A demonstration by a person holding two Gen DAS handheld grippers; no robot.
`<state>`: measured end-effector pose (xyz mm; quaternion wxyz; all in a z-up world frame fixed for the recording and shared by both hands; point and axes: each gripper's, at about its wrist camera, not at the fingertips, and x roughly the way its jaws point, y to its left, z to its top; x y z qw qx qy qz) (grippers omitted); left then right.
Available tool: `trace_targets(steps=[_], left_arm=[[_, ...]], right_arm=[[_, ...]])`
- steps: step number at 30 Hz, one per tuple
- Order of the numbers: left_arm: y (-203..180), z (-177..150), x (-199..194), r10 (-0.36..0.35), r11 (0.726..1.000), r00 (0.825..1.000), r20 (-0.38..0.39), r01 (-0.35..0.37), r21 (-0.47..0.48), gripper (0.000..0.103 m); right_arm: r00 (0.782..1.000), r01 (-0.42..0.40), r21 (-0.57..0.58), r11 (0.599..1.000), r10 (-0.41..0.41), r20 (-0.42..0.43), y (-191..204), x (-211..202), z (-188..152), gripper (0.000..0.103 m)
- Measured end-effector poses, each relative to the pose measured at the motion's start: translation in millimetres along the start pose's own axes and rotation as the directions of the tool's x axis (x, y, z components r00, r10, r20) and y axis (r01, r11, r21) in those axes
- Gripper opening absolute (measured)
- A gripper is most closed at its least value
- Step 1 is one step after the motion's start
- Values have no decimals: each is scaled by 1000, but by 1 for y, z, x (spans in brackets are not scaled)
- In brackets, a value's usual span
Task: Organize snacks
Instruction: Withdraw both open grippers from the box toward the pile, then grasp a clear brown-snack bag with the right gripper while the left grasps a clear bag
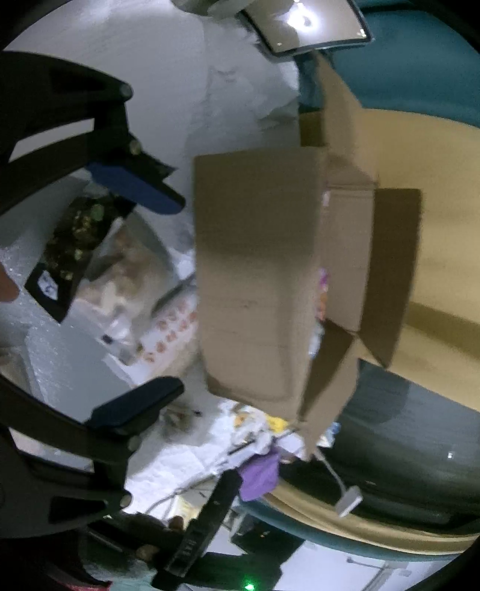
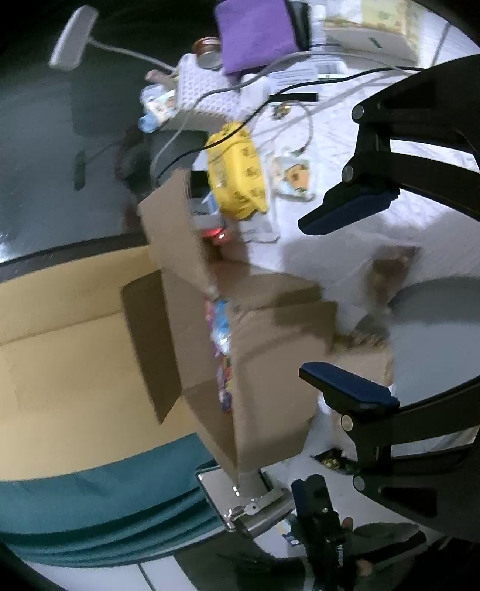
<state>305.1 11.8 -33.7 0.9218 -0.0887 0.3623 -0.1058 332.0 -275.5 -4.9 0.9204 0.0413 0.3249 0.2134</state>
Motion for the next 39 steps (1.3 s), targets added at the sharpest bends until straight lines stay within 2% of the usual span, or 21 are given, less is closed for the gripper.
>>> trace_targets(steps=[5, 11, 14, 20, 24, 31, 32, 33, 36, 39], left_arm=[[-1, -14, 21, 9, 1000, 997, -74, -9, 5, 90], [-2, -17, 39, 23, 1000, 993, -112, -22, 4, 90], [1, -23, 53, 21, 1000, 987, -162, -23, -10, 90], [-2, -27, 56, 25, 1000, 988, -150, -24, 7, 93], [-1, -29, 60, 29, 999, 988, -152, -25, 26, 100], [-3, -29, 63, 15, 998, 983, -182, -4, 63, 101], [-5, -30, 63, 15, 997, 983, -185, 0, 80, 101], [-7, -32, 63, 15, 995, 982, -189, 3, 95, 101], [-18, -38, 65, 28, 987, 978, -208, 6, 162, 100], [-22, -40, 64, 14, 984, 977, -212, 24, 178, 98]], right_arm=[[998, 9, 37, 999, -7, -55, -13, 14, -19, 82], [994, 11, 79, 997, -2, -110, -27, 30, -40, 83], [992, 3, 93, 996, 9, -129, -29, 37, -45, 83], [981, -11, 95, 995, 29, -191, -24, 56, -57, 83], [977, -19, 100, 995, 40, -208, -23, 62, -57, 83], [971, -8, 100, 995, 32, -238, -21, 72, -56, 83], [972, -4, 95, 996, 26, -232, -20, 70, -56, 80], [973, -12, 93, 996, 33, -230, -19, 69, -55, 69], [971, -20, 77, 997, 38, -236, -15, 70, -56, 64], [972, -18, 75, 997, 35, -232, -15, 69, -56, 61]])
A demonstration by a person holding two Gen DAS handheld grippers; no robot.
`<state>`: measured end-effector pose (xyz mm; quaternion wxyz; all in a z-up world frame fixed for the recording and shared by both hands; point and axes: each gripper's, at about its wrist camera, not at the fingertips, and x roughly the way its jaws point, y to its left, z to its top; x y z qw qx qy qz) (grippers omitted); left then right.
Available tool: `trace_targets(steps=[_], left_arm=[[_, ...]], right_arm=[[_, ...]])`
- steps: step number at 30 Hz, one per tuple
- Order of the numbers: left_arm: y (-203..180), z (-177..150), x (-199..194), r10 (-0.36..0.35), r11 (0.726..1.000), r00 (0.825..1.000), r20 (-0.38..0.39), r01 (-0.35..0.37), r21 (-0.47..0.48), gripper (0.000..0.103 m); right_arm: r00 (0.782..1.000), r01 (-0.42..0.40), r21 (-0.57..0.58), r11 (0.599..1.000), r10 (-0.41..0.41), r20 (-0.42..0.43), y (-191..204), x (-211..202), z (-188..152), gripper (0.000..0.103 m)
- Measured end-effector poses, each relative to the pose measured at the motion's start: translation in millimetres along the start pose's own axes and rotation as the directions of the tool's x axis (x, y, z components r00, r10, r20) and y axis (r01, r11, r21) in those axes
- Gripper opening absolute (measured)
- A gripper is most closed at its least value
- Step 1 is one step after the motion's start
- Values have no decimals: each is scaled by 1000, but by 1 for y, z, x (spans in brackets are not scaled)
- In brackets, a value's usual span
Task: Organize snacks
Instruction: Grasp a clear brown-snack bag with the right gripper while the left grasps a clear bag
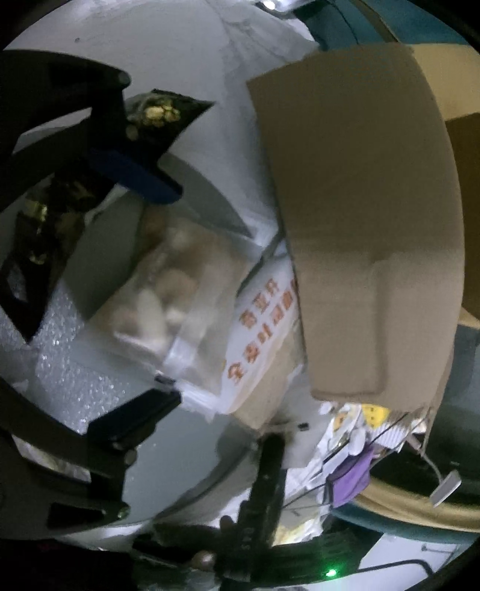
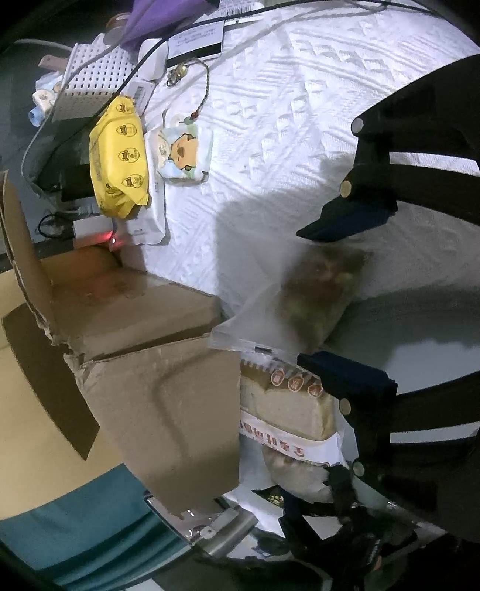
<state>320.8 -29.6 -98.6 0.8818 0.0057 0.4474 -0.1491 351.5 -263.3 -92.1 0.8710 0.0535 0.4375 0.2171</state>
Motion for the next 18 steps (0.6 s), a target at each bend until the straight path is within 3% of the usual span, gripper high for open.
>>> trace_targets(steps=[7, 18], left_arm=[[-1, -2, -11, -5, 1000, 999, 37, 4, 11, 65], [7, -5, -48, -33, 999, 994, 108, 33, -6, 54]], right_arm=[[999, -5, 19, 1000, 4, 47, -3, -17, 0, 59], [990, -6, 12, 1000, 5, 138, 3, -54, 12, 59]])
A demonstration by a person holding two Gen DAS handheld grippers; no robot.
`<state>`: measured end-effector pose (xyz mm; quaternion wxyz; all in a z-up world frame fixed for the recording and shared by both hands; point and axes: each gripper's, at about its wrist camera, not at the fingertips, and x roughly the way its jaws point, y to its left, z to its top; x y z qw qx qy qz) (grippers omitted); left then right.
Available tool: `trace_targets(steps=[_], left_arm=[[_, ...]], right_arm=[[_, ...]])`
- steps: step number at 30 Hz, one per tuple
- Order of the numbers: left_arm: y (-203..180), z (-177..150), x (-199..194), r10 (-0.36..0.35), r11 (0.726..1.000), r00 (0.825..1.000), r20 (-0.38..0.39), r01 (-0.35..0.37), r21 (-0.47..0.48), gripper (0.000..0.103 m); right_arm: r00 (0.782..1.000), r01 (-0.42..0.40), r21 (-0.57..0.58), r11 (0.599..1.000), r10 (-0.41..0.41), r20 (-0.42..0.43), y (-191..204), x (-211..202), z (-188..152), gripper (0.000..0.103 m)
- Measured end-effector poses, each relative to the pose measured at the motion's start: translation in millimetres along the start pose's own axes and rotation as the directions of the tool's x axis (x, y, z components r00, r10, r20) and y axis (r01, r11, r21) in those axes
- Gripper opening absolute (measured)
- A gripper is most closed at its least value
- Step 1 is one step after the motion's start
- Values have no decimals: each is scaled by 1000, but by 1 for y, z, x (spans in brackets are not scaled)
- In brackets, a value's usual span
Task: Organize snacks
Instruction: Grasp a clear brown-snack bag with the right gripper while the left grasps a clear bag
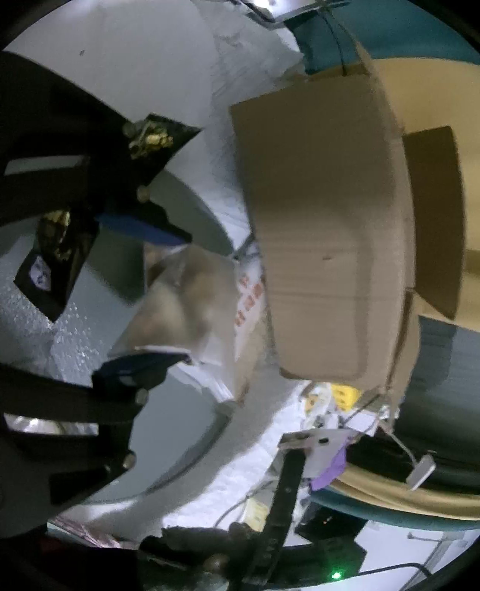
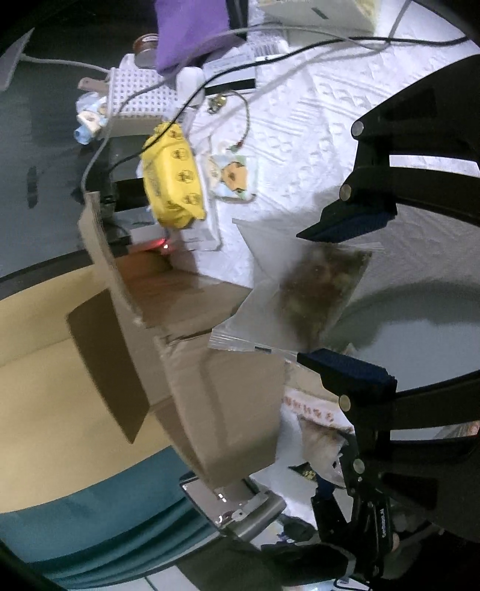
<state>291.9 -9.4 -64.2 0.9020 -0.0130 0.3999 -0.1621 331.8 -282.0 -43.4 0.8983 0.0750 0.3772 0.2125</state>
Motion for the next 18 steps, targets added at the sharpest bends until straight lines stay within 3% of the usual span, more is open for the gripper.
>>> trace_targets(steps=[18], left_arm=[[7, 46, -46, -17, 1000, 988, 151, 17, 2, 54]], right_arm=[[994, -36, -77, 996, 44, 97, 34, -23, 45, 59]])
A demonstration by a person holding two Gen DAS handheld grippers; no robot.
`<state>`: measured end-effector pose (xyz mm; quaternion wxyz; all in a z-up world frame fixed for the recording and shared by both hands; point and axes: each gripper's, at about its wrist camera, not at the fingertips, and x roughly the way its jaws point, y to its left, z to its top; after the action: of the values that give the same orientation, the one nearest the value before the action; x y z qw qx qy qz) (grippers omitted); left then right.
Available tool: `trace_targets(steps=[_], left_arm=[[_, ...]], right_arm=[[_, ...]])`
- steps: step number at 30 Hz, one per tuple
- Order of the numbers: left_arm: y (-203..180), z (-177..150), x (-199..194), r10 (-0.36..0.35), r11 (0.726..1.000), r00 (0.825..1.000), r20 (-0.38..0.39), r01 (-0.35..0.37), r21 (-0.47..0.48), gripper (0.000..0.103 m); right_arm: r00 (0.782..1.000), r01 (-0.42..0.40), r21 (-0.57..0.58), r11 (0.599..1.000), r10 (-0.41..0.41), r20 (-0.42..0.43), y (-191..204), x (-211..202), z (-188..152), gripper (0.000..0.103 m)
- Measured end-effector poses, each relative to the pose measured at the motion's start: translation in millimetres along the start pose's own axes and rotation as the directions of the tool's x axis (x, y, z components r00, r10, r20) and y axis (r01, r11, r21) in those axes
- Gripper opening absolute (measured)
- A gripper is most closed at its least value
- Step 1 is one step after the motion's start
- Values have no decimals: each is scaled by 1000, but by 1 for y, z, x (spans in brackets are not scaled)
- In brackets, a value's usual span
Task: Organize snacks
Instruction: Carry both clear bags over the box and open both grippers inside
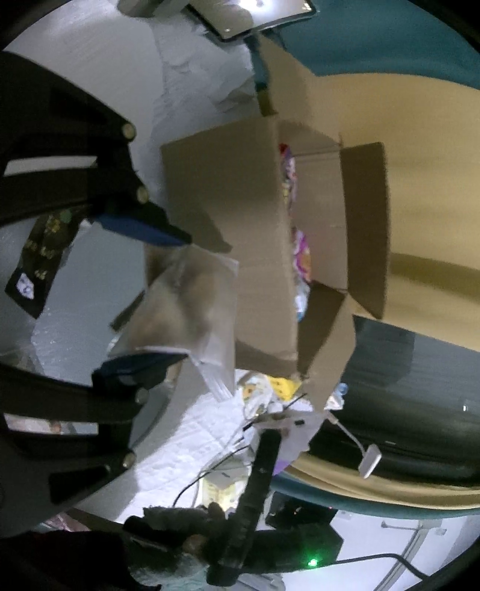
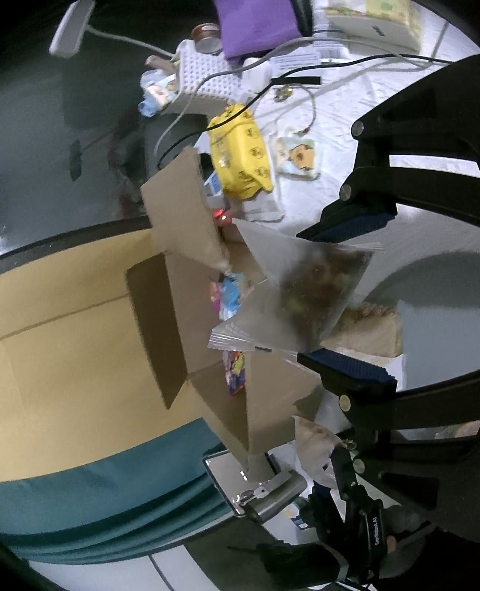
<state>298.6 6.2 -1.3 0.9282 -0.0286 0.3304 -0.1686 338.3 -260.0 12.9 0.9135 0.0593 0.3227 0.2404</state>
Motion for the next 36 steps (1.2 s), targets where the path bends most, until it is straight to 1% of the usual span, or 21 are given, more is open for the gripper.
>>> trace_targets(steps=[10, 21, 26, 32, 36], left_arm=[[15, 34, -10, 23, 1000, 997, 76, -23, 2, 54], [40, 73, 0, 54, 998, 989, 140, -50, -26, 54], [55, 83, 19, 65, 997, 989, 134, -59, -51, 54], [75, 93, 49, 76, 995, 992, 101, -70, -70, 54], [87, 99, 59, 95, 991, 991, 96, -85, -102, 55]], right_arm=[[1000, -20, -42, 999, 21, 22, 16, 11, 26, 59], [999, -24, -70, 997, 27, 41, 22, 39, 58, 59], [999, -15, -74, 997, 17, 37, 19, 57, 70, 59], [1000, 7, -76, 997, -6, 9, 10, 90, 87, 59], [1000, 9, -59, 998, -9, 2, 4, 108, 99, 59]])
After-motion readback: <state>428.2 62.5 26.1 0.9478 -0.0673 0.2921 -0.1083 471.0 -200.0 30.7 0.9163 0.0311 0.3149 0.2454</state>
